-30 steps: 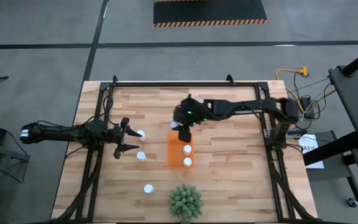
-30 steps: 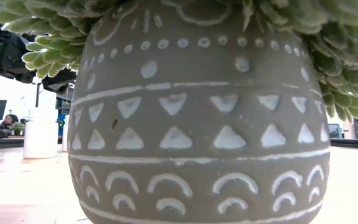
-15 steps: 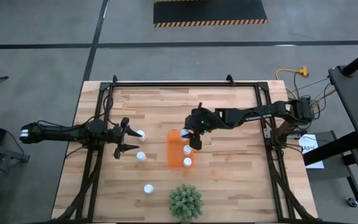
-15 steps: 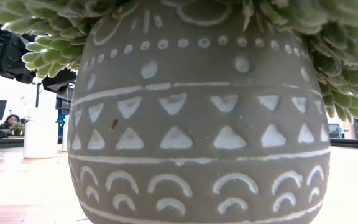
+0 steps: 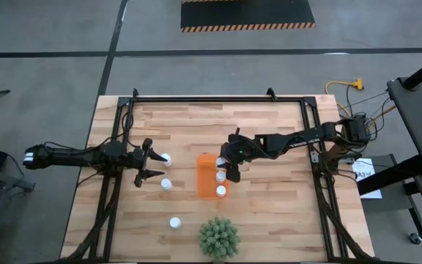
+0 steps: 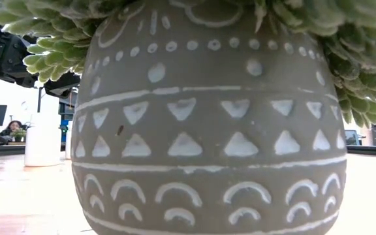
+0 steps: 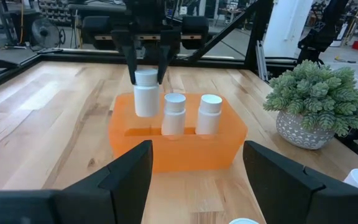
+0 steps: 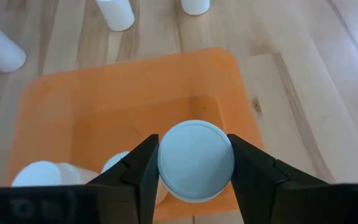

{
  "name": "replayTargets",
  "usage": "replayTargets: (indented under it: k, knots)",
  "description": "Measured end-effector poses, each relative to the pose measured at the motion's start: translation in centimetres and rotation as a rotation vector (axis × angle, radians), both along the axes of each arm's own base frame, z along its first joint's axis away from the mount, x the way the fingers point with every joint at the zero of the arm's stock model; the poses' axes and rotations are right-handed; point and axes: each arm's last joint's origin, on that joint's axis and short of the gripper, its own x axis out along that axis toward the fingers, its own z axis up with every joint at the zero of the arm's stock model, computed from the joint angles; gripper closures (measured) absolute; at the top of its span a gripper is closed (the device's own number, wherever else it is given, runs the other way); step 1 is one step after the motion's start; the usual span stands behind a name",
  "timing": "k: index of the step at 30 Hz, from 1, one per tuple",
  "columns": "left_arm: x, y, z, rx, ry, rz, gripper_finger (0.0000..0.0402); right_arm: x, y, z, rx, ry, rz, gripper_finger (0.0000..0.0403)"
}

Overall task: Pick and place pill bottles into a basket
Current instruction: Put the white pill bottle into the orange bin

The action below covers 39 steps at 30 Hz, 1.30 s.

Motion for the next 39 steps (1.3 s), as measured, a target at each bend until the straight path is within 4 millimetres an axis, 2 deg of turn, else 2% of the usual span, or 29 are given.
replayTargets:
  k: [14,22,39]
  knots:
    - [0.0,0.0,0.0,0.000,0.000,0.000,0.0168,-0.1,0.0,-0.4,-0.031,0.012,0.029,0.0255]
    - [0.0,0.0,0.0,0.000,-0.001,0.000,0.0168,0.5,0.0,-2.0,-0.043,0.043,0.046,0.0255]
    - [0.0,0.0,0.0,0.000,0.002,0.000,0.0168,0.5,-0.1,-2.0,-0.066,0.053,0.066,0.0255]
